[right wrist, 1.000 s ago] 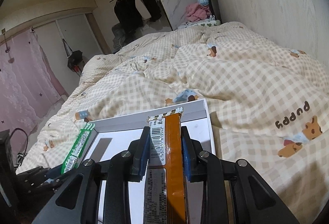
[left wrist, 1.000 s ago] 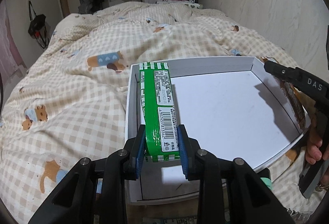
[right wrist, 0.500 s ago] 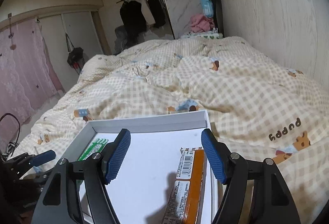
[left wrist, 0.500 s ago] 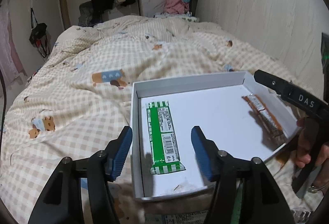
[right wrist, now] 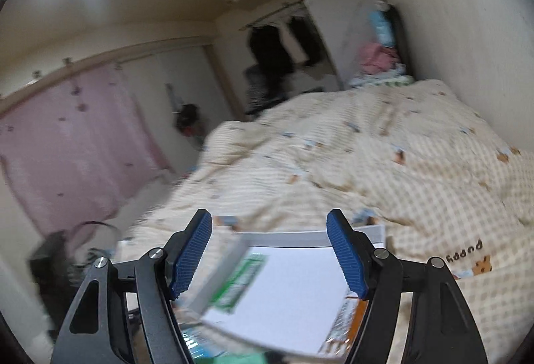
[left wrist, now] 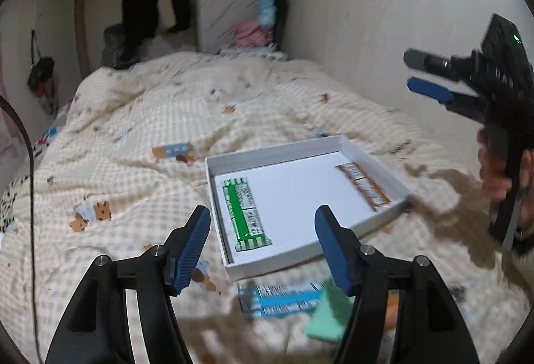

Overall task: Organize objects
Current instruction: 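Withdraw both tools from the box back toward the pile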

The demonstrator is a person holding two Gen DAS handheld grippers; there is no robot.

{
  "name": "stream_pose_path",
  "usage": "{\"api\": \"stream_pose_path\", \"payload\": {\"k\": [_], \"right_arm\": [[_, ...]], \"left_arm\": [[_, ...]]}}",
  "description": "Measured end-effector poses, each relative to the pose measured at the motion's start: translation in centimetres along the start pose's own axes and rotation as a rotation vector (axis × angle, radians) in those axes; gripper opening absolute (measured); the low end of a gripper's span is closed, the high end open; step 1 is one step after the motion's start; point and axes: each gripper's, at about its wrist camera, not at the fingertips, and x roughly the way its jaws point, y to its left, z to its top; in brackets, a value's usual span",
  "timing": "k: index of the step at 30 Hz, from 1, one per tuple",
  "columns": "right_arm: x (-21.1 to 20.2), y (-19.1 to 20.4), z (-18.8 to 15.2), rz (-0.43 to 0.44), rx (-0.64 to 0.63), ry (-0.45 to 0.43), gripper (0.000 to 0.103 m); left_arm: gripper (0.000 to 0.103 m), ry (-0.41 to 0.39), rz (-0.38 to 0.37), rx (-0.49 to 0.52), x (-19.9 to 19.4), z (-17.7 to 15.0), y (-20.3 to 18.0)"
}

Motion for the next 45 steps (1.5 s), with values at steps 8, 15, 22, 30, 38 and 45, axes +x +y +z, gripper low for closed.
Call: {"api": "stream_pose_path", "payload": {"k": [8,15,22,30,38,45], "right_arm": [[-5.3,2.0,-1.2,0.036,-0.029,0.048,0.073],[-6.2,2.4,-5.0,0.021,-0.027,0.145,0.073],[-4.1,3.1,-11.5,-0.087,-0.184,0.156,0.088],[-1.1,2.8,-13.2,-0.098,-0.166,0.282,0.088],[-0.1,1.9,-13.9,-0.093,-0.144,0.345,0.088],[-0.1,2.1,-14.2,-0.090,-0.140,0.364,0.102]], "left_arm": [[0.069,-0.007,-0.062,-0.060,-4.6,0.1,1.1],[0.076,0.032,-0.085,-0.110,-5.9,-1.8,1.4],[0.078,0.106,-0.087,0.008,-2.5,-5.2,-2.7],[0.079,0.076,-0.085,0.023,-3.1,-5.3,-3.0],[0.080,0.140,-0.092,-0.004,-1.8,-5.5,-2.2],[0.081,0.122,-0.135,0.011,-2.5,-5.6,-2.5]]}}
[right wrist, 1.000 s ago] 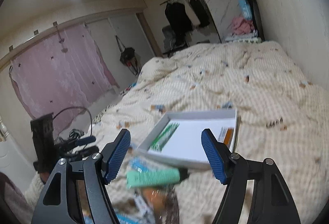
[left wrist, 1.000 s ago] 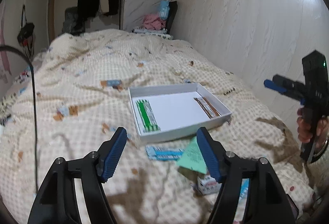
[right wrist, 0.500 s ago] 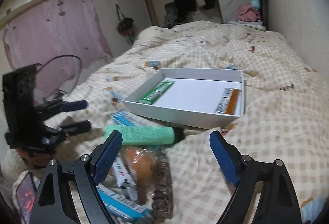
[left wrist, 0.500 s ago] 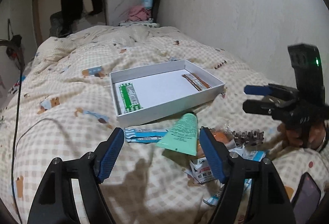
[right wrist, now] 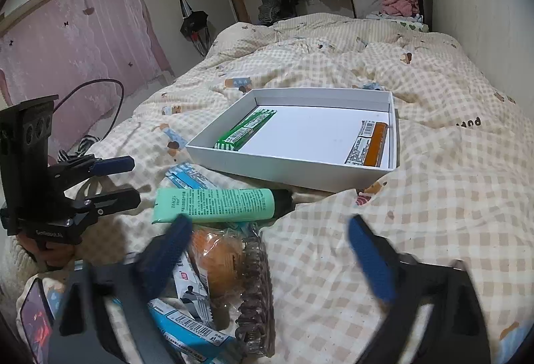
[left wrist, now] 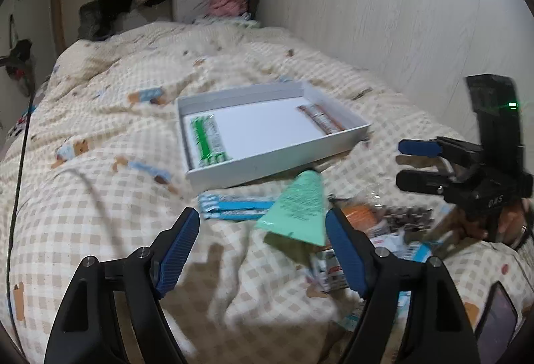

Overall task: Organize objects
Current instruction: 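Withdraw both tools from the box back toward the pile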

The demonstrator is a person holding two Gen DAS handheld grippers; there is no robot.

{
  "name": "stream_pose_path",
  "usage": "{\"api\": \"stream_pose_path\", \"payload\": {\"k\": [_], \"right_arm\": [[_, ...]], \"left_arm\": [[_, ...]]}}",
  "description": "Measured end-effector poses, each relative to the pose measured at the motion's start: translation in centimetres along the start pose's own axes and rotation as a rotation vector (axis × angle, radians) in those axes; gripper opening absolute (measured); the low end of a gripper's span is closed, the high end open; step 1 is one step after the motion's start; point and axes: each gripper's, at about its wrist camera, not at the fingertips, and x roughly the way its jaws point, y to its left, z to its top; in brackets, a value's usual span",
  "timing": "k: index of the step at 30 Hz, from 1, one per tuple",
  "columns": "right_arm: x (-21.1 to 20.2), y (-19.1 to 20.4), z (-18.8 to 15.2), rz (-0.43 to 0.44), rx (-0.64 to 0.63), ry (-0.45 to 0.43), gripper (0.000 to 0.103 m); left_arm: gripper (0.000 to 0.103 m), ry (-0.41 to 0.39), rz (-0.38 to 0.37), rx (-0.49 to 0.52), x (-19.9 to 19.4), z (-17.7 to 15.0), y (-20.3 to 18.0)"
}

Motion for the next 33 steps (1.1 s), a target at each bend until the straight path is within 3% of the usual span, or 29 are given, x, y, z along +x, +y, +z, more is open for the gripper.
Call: {"api": "stream_pose_path", "payload": {"k": [3,6,13,33], "right_arm": [[0.1,-0.1,0.0,-0.002,0.001,0.001,0.102],[0.1,0.0,0.0,-0.002,0.000,0.001,0.102],[0.1,-0.1,-0.1,-0.002,0.000,0.002,0.102],[0.1,0.0,-0.1,-0.004,0.001,0.003,0.102]], "left_arm": [[0.090,-0.053,-0.046,0.043,-1.2,0.0,-0.8],[0.099,-0.031,-0.057,0.077,-0.7,0.1,-1.6],[0.100,0.020,-0.052,0.079,0.4,0.1,-1.8],[0.102,0.054,-0.060,0.100,0.9,-0.2,-2.2]]}}
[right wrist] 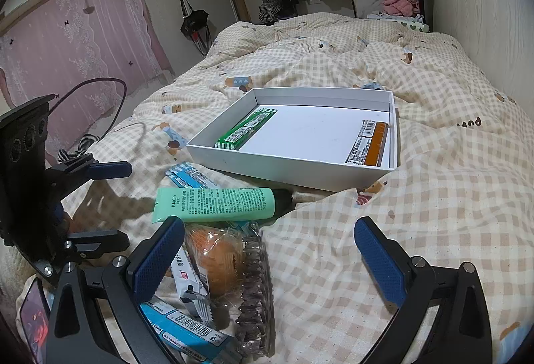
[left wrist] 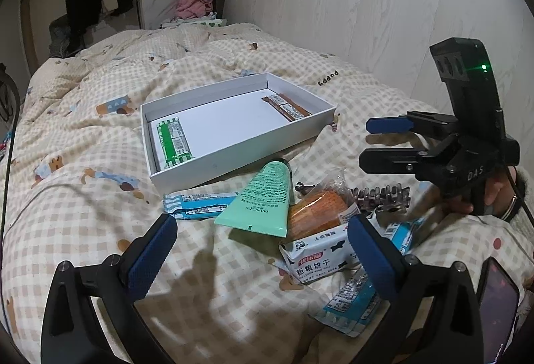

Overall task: Organize objects
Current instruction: 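Withdraw both tools from the box back toward the pile, then grasp the mint-green tube with the left gripper and lift it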

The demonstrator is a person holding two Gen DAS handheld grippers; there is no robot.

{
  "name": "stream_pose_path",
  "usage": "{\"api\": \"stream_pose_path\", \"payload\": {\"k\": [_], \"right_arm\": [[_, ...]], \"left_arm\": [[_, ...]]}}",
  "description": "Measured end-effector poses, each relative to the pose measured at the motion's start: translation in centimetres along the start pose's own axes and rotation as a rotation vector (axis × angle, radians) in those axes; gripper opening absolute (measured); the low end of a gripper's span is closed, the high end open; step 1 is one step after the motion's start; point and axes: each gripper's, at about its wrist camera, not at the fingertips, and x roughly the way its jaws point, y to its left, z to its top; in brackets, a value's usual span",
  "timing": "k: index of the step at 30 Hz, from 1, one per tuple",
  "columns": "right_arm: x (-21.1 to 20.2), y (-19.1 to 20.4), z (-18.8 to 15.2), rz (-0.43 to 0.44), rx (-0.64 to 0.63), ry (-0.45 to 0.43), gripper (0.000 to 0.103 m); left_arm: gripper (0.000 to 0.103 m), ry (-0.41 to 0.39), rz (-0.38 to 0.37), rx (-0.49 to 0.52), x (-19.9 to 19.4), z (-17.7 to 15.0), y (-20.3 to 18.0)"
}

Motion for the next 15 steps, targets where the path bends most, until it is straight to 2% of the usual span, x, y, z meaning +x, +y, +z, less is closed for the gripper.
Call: {"api": "stream_pose_path", "payload": {"k": [7,11,13,15], "right_arm": [[-0.2,0.0,-0.1,0.005,-0.002,-0.010,0.102],[-0.6,0.0,-0.1,0.005,-0.003,-0.023,0.102],[-0.8,-0.1,-0.1,0.009,0.002,-0.029,0.102],[-0.9,-0.2,0.0,0.018,0.008,-0.034,0.102]], "left_arm": [[0.102,0.022,0.004,-0.017,0.4,-0.1,0.3],[0.102,-0.007,0.039,0.002,-0.3,-0.2,-0.2],[0.102,-0.021,0.018,0.007,-0.8,0.0,-0.2],[0.102,0.010,-0.005,0.001,-0.5,0.6,0.1]]}}
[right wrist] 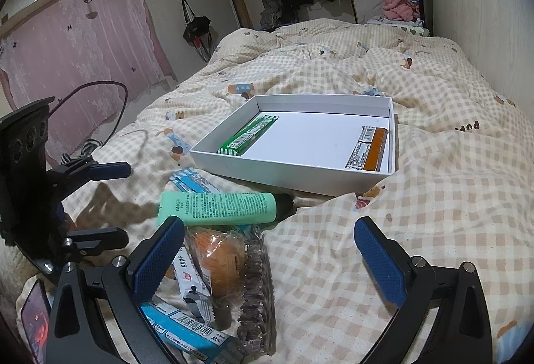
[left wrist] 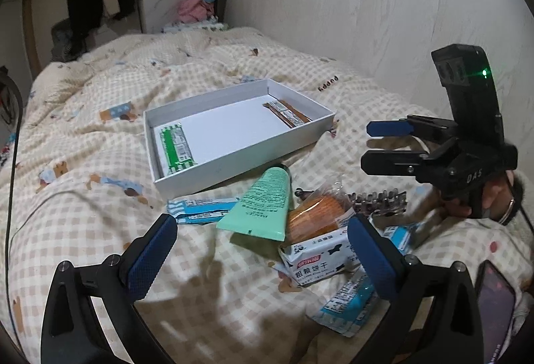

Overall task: Organize objects
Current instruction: 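Grasp the mint-green tube with the left gripper and lift it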

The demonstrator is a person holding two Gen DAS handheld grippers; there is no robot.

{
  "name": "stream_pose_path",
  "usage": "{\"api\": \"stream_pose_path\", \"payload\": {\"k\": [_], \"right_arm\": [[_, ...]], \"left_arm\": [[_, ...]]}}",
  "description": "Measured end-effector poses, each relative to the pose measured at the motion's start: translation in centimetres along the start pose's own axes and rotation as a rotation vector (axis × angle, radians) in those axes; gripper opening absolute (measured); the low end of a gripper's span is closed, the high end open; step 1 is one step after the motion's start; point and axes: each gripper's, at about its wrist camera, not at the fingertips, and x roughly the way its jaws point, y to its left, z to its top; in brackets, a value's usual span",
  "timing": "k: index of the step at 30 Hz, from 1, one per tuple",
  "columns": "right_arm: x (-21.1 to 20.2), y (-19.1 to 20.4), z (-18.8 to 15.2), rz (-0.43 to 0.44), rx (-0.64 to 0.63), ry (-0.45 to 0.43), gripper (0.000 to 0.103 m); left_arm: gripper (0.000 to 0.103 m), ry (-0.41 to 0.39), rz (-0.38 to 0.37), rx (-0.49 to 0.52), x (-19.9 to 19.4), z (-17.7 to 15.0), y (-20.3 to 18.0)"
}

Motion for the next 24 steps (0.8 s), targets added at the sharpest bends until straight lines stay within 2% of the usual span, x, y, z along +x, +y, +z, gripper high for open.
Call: {"api": "stream_pose_path", "payload": {"k": [3,7,9,12,15,17,19,21,24], "right_arm": [[-0.1,-0.3,0.0,0.016,0.014,-0.003,0.102],[-0.2,-0.7,-0.1,0.030,0.033,-0.007,0.102],[-0.2,-0.7,-0.1,0.032,0.036,-0.009,0.102],[-0.2,-0.8,-0.1,0.034,0.041,-0.006,0.102],[-0.1,-1.1,-0.1,0.039,0.054,-0.001,0.102],[0.0,-1.4,-0.1,0.047,0.063,0.000,0.102],[0.1,-1.6,-0.1,0.055,0.074,0.001,0.102],[0.1,-1.7,-0.1,0.061,0.080,0.004,0.102],[0.1,-1.9,-0.1,0.068,0.088,0.005,0.102]], "left_arm": [[0.098,0.071,-0.023,-0.009,1.1,1.4,0.6],[0.093,0.139,0.008,-0.015,3.8,3.6,1.4],[0.093,0.184,0.000,-0.010,5.6,4.4,1.8],[0.093,0.255,-0.025,-0.071,8.8,5.3,2.9],[0.093,0.295,-0.047,-0.088,10.4,5.2,3.0],[0.093,0.313,-0.044,-0.061,11.2,5.1,2.6],[0.086,0.299,-0.037,-0.021,11.6,5.1,1.9],[0.079,0.328,-0.034,0.008,12.3,5.2,1.4],[0.077,0.372,-0.046,0.026,13.4,4.9,1.0]]}}
